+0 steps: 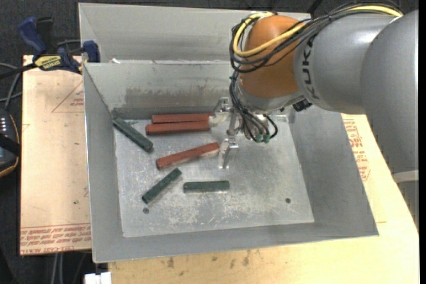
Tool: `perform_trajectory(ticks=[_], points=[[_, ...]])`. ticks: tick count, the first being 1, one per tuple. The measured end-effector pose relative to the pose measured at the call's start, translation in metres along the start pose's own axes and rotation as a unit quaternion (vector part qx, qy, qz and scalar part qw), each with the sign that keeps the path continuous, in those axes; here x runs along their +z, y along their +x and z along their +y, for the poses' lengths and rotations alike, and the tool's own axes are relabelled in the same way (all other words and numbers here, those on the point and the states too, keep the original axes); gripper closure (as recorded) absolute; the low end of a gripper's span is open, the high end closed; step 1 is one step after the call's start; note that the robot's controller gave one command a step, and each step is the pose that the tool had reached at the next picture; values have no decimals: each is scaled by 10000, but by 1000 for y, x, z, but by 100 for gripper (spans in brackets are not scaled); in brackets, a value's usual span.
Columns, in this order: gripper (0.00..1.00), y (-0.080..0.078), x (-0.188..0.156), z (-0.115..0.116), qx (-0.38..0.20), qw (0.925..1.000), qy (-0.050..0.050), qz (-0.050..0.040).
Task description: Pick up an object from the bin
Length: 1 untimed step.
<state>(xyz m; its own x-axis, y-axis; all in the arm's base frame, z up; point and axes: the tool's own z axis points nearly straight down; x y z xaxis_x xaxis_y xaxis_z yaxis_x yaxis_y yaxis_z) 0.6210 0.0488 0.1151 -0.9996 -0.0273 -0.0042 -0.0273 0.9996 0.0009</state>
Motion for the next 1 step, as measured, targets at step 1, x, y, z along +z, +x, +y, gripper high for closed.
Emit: perform_trajectory(ticks=[1], points=[[0, 4, 1, 19, -638, 9980, -3, 23]])
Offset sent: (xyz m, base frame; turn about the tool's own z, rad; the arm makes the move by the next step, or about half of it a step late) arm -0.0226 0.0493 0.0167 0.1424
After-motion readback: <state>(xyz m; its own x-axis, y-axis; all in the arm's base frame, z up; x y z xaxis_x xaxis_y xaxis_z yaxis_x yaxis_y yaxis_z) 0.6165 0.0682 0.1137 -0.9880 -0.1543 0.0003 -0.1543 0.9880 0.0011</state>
